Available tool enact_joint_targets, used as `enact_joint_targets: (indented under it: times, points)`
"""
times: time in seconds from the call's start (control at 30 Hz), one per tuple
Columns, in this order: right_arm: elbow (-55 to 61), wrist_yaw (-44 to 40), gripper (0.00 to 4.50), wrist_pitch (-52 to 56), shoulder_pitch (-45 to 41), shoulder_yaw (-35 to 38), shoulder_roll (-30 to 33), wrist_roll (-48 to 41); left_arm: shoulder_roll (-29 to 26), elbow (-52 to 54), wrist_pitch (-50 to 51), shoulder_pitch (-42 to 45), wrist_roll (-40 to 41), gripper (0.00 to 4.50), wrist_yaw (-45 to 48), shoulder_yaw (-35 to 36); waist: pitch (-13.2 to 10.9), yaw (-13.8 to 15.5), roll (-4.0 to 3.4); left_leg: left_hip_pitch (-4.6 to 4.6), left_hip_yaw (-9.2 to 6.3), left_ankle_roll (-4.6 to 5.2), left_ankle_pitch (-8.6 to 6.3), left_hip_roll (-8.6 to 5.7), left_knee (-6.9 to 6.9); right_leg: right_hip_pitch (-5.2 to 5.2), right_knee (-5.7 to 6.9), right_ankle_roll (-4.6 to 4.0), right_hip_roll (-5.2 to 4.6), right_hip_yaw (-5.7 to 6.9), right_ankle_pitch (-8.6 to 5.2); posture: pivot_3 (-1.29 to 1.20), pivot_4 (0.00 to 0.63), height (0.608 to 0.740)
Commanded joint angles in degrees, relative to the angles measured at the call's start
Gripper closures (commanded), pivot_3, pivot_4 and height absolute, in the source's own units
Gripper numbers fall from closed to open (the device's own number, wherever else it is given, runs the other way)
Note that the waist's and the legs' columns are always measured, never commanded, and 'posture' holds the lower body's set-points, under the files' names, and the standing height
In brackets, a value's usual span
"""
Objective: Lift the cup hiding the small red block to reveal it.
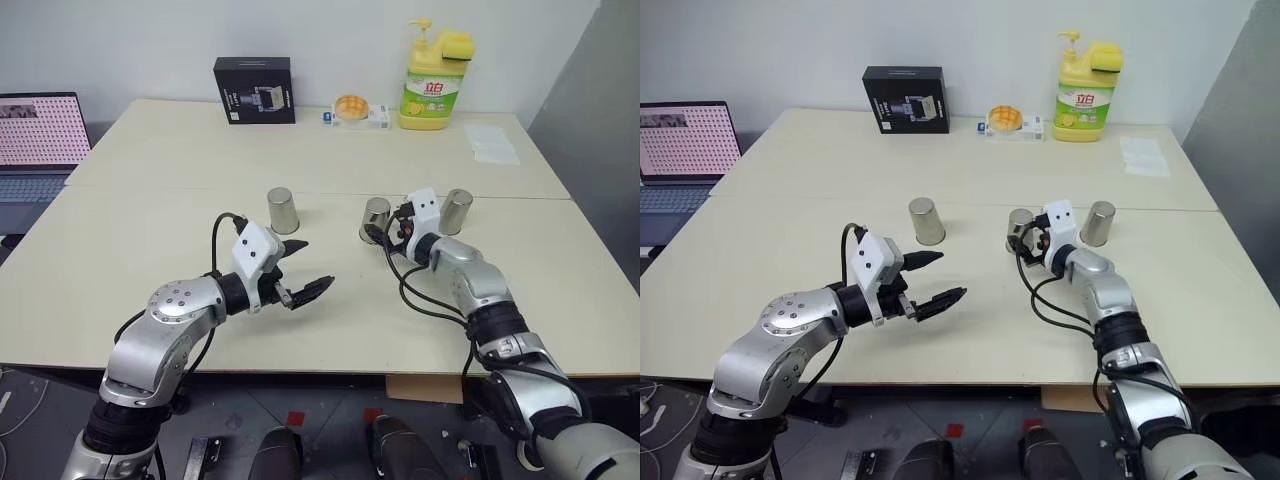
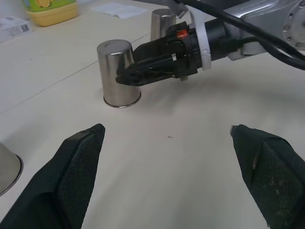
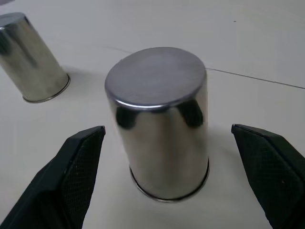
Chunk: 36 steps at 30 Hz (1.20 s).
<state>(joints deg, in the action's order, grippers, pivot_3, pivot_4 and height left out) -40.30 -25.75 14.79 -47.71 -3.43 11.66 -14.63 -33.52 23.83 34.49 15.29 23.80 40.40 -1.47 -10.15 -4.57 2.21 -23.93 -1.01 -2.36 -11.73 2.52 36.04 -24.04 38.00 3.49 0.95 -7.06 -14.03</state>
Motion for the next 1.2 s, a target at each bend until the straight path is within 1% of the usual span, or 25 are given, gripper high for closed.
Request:
enact_joint_targets:
  times: [0.03, 0.17, 0.2, 0.23, 0.3, 0.4, 0.43, 0.53, 0.67, 0.8, 0.9, 0.97, 1.17, 1.2]
  points:
    - [-7.0, -0.9, 0.00, -6.3, -4.4, 1.8, -1.0, 1.7, -0.1, 1.8, -0.9, 0.3, -0.4, 0.03, -0.5, 0.2, 0.0, -0.2, 0.00, -0.01, 0.00, 0.00, 0.00, 0.00, 0.00, -0.01, 0.00, 0.00, 0.00, -0.01, 0.01, 0.00, 0.150, 0.740]
    - [-11.1, -2.0, 0.00, -11.3, -5.8, 1.2, -1.3, 4.0, -0.3, 1.4, -1.0, 0.6, -0.5, 0.03, -0.5, 0.2, 0.0, -0.4, -0.02, 0.00, -0.03, 0.00, 0.00, 0.00, -0.01, -0.01, 0.04, -0.02, 0.01, 0.01, 0.01, 0.00, 0.150, 0.740]
    - [-11.8, -2.5, 0.35, -13.0, -5.7, 0.6, -1.3, 5.0, -0.4, 1.1, -1.1, 0.7, -0.6, 0.00, -0.5, 0.2, 0.0, -0.4, -0.02, 0.00, -0.04, 0.00, 0.00, 0.00, -0.01, -0.01, 0.05, -0.01, 0.01, 0.01, 0.00, 0.00, 0.150, 0.740]
    - [-12.3, -2.9, 0.47, -14.4, -5.7, 0.4, -1.3, 5.6, -0.4, 1.0, -1.2, 0.8, -0.7, 0.00, -0.4, 0.2, 0.0, -0.4, -0.02, 0.00, -0.05, 0.00, 0.00, 0.00, 0.00, -0.01, 0.05, 0.00, 0.01, 0.02, 0.00, 0.00, 0.150, 0.740]
    - [-12.8, -3.0, 1.02, -16.2, -5.8, 1.0, -1.5, 6.0, -0.4, 0.6, -1.3, 1.1, -0.8, 0.00, -0.4, 0.1, 0.0, -0.4, -0.02, 0.00, -0.05, 0.00, 0.00, -0.01, 0.00, -0.01, 0.04, 0.00, 0.01, 0.01, 0.00, 0.00, 0.150, 0.740]
    - [-11.0, -3.8, 1.70, -17.1, -5.9, 2.5, -1.5, 5.1, -0.2, -0.5, -1.5, 2.2, -1.0, 0.00, -0.2, -0.2, 0.0, -0.4, -0.03, 0.00, -0.06, 0.00, 0.00, -0.01, 0.00, -0.01, 0.05, 0.00, 0.01, 0.01, 0.00, 0.00, 0.150, 0.740]
    - [-9.2, -4.2, 1.80, -16.3, -5.8, 3.3, -1.4, 4.0, -0.2, -0.9, -1.5, 2.6, -1.0, 0.00, -0.1, -0.2, 0.0, -0.4, -0.03, 0.00, -0.06, 0.00, 0.00, -0.01, 0.00, -0.01, 0.06, 0.00, 0.01, 0.01, 0.00, 0.00, 0.150, 0.740]
    - [0.9, -4.2, 1.82, -10.9, -3.9, 5.7, -0.2, 0.9, -0.2, -1.9, -1.7, 3.4, -1.2, 0.00, 0.2, -0.3, -0.1, -0.4, -0.08, -0.01, -0.07, 0.00, 0.00, -0.02, 0.00, -0.01, 0.07, 0.00, 0.01, 0.01, 0.00, 0.00, 0.150, 0.740]
    - [15.4, -0.6, 1.82, -1.8, 1.3, 7.4, 3.0, 0.8, -0.4, -2.5, -1.8, 3.7, -1.4, 0.00, 0.8, -0.1, -0.1, -0.1, -0.12, -0.09, -0.21, 0.00, 0.00, -0.02, -0.01, -0.02, 0.07, -0.03, 0.00, 0.12, -0.02, 0.00, 0.150, 0.740]
    - [23.3, 2.4, 1.82, 5.8, 6.7, 7.5, 6.3, 2.8, -0.7, -2.8, -1.6, 3.7, -1.4, 0.00, 1.3, -0.1, -0.1, -0.1, -0.12, -0.10, -0.25, 0.00, 0.00, -0.04, -0.01, -0.01, 0.04, -0.05, -0.01, 0.16, -0.03, 0.00, 0.150, 0.740]
    - [23.9, 3.1, 1.82, 7.7, 8.6, 7.7, 6.3, 2.3, -0.8, -3.2, -1.7, 3.8, -1.5, 0.00, 1.7, -0.2, -0.1, -0.2, -0.12, -0.08, -0.22, 0.00, 0.00, -0.04, -0.01, -0.01, 0.06, -0.05, -0.01, 0.14, -0.03, 0.00, 0.150, 0.740]
    - [22.3, 3.2, 1.82, 7.2, 9.3, 8.2, 5.1, 1.6, -0.8, -3.1, -1.7, 3.7, -1.6, 0.00, 1.9, -0.3, -0.1, -0.6, -0.13, -0.01, -0.15, 0.00, 0.00, -0.03, 0.00, -0.02, 0.08, -0.05, 0.00, 0.08, -0.03, 0.00, 0.150, 0.740]
    - [14.1, 4.0, 1.82, 1.8, 9.5, 7.5, 2.7, 3.4, -0.9, -3.1, -1.8, 3.8, -1.9, 0.00, 2.2, -0.3, -0.1, -0.6, -0.13, 0.04, -0.13, 0.00, 0.00, 0.00, 0.00, 0.00, 0.10, -0.04, 0.05, 0.05, -0.02, 0.00, 0.150, 0.740]
    - [13.8, 3.9, 1.47, 1.6, 9.9, 7.5, 2.4, 3.3, -0.9, -2.9, -1.7, 3.7, -1.9, 0.00, 2.2, -0.3, -0.1, -0.6, -0.13, 0.03, -0.12, 0.00, 0.00, 0.00, 0.00, 0.01, 0.08, -0.04, 0.04, 0.04, -0.02, 0.00, 0.150, 0.740]
